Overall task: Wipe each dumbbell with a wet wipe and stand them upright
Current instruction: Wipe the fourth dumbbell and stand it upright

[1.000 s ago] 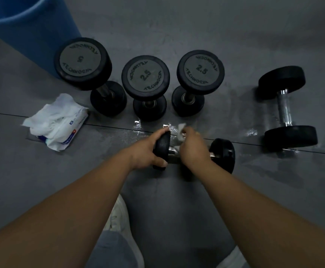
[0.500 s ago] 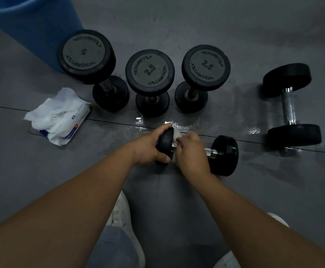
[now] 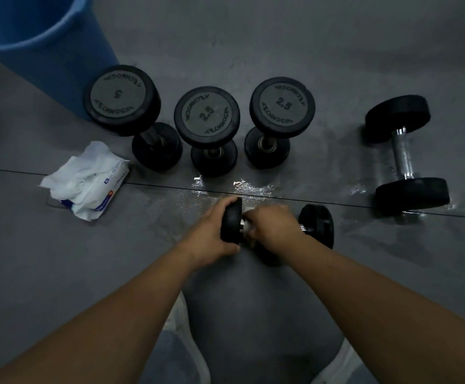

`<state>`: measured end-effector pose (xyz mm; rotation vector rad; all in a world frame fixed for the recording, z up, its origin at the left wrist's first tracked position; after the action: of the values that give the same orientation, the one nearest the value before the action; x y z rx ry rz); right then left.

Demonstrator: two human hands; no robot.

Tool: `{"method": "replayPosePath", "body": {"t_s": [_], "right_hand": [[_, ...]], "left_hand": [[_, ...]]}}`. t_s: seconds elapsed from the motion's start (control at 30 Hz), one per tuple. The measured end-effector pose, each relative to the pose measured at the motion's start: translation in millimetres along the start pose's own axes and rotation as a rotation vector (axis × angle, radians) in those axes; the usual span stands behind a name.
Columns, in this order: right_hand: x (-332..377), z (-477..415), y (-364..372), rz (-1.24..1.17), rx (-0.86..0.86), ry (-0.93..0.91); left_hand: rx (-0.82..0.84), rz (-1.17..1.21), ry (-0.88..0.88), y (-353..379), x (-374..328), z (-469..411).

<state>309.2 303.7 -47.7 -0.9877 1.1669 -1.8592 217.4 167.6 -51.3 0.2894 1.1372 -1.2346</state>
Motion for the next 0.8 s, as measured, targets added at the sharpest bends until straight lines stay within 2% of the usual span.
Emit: {"method": "replayPosePath", "body": {"t_s": [0.07, 0.13, 0.23, 0.3, 0.43, 0.53, 0.7, 0.8], "right_hand": [[-7, 5, -3, -0.191, -0.021, 0.097], [-13, 12, -6, -0.331, -0.094, 0.176], [-7, 22, -1, -0.286, 0.07, 0.077], [1, 24, 5, -0.166, 0.146, 0.044], [5, 15, 5, -0.181, 0.268, 0.133], [1, 10, 4, -0.253, 0.365, 0.114], [-10, 2, 2, -0.236, 0.262, 0.063], [-14, 1, 3, -0.152, 0.238, 0.034]], "left_hand": [[-0.046, 0.082, -0.062, -2, -5, 2], [-0.103, 0.168, -0.246, -4, -8, 1], [-0.05, 0.204, -0.597, 1, -12, 7], [-0.006, 0.254, -0.687, 6, -17, 11], [-0.002, 0.277, -0.696, 11, -22, 4], [0.0, 0.278, -0.674, 12, -26, 4], [-0.042, 0.373, -0.402, 8, -19, -2], [-0.038, 0.405, -0.305, 11, -11, 6]]}}
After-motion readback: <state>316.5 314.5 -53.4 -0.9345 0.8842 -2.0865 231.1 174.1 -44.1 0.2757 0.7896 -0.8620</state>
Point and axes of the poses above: each hand's wrist, its own z-axis away from the middle knuckle, its own y-axis out of the palm, x = y × z, the point moved 2 cm from there along -z, towards the middle knuckle, and after that the axes turned 12 degrees about -x, right-handed, at the moved point
